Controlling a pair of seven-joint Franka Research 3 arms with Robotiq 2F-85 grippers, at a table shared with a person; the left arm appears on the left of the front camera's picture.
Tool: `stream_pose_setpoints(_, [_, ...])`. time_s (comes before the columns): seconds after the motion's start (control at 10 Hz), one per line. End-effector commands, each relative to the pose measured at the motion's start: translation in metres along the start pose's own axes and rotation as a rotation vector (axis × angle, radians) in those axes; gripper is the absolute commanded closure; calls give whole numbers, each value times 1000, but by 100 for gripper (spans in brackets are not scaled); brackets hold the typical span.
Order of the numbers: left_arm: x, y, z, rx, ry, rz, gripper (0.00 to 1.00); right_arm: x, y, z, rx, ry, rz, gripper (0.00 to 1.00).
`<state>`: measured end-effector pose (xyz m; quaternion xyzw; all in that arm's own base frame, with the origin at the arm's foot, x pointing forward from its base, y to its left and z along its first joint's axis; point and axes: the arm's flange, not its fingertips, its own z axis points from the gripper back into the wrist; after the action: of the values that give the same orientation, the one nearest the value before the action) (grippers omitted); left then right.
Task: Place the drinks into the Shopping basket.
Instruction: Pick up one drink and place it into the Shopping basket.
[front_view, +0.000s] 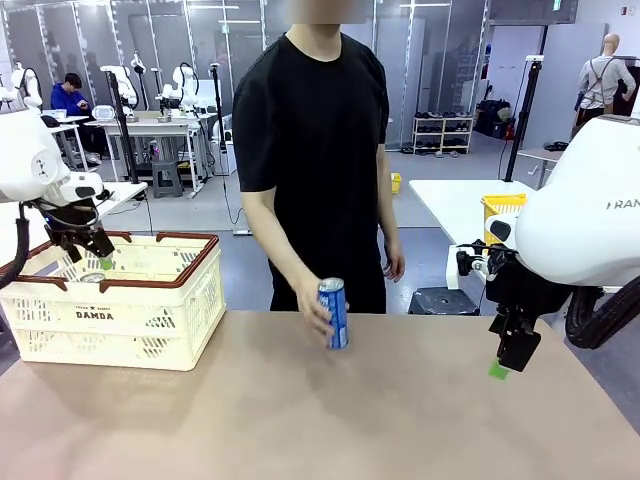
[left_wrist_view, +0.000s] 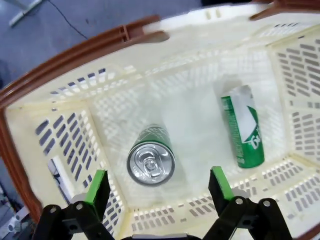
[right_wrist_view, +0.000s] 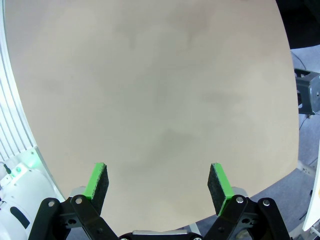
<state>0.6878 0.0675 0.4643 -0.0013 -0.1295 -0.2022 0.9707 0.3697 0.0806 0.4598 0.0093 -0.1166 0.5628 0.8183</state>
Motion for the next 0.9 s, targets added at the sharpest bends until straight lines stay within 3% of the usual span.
stream_pose_setpoints(0.0, [-9,-17,23,31,-21,-89,0,0,0,1,-2,8,-2,0])
stream_pose_setpoints(0.3, [-15,-73,82,0,-99,-460,0,0,0,1,-2,8,-2,0])
stream_pose_setpoints(0.6, [-37,-131,111,-124,-65,-826,0,0,0,1,-2,8,-2,0])
stream_pose_setpoints(0.8, [-58,-164,115,-166,8,-1008,0,0,0,1,-2,8,-2,0])
